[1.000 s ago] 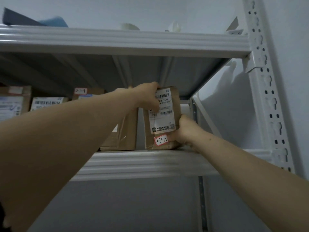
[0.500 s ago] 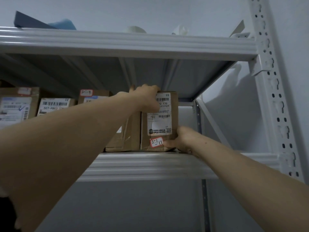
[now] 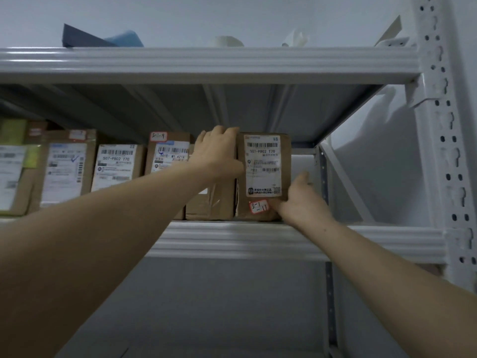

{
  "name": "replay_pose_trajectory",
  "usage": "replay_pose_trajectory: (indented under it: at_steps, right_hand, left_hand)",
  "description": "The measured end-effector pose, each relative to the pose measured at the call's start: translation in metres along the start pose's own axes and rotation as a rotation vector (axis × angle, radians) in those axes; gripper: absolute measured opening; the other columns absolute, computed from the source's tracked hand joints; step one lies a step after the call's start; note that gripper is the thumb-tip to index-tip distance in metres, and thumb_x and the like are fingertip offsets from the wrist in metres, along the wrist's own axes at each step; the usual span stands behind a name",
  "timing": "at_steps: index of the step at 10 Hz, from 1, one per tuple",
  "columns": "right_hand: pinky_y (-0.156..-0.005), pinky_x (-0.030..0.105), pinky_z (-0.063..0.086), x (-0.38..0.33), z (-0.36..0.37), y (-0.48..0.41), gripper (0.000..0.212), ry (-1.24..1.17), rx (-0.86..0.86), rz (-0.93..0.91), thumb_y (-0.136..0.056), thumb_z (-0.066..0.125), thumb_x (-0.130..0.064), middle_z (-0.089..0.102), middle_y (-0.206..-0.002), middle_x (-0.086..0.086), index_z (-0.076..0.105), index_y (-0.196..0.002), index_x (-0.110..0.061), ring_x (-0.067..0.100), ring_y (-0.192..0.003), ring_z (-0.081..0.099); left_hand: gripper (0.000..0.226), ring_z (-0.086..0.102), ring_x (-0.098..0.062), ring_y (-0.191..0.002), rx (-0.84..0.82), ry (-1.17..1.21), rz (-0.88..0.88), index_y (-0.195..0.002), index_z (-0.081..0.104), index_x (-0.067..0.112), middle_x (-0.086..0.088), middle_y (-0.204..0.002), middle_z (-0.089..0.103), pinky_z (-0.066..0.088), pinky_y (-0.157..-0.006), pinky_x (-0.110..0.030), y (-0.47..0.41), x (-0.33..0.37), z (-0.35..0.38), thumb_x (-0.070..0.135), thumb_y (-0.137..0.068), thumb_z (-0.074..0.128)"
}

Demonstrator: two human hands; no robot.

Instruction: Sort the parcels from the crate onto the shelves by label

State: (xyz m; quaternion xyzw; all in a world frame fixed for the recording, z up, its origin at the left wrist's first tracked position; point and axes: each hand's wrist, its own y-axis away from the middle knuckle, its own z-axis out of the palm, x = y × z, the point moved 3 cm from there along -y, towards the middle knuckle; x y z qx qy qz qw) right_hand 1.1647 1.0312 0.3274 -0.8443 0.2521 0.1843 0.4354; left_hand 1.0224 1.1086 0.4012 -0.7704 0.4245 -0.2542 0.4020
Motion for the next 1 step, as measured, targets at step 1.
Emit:
replay_pose_trajectory:
  at_steps: [1]
  right_hand:
    - [-0.112, 0.047, 0.028, -0.0062, -0.0043, 0.0217, 0.088, 0.27, 0.157, -0.016, -0.094, 0.049, -0.043, 0.007, -0.156, 0.024, -0.008, -0.15, -0.006, 0.036, -0.144, 0.016]
  left_hand:
    - [0.071, 0.03, -0.028, -0.136, 0.086, 0.035, -0.02, -0.146, 0.031, 0.017, -0.009, -0.145, 0.036, 0.02, -0.117, -0.044, 0.0299, -0.0169, -0.0005, 0.015, -0.082, 0.063]
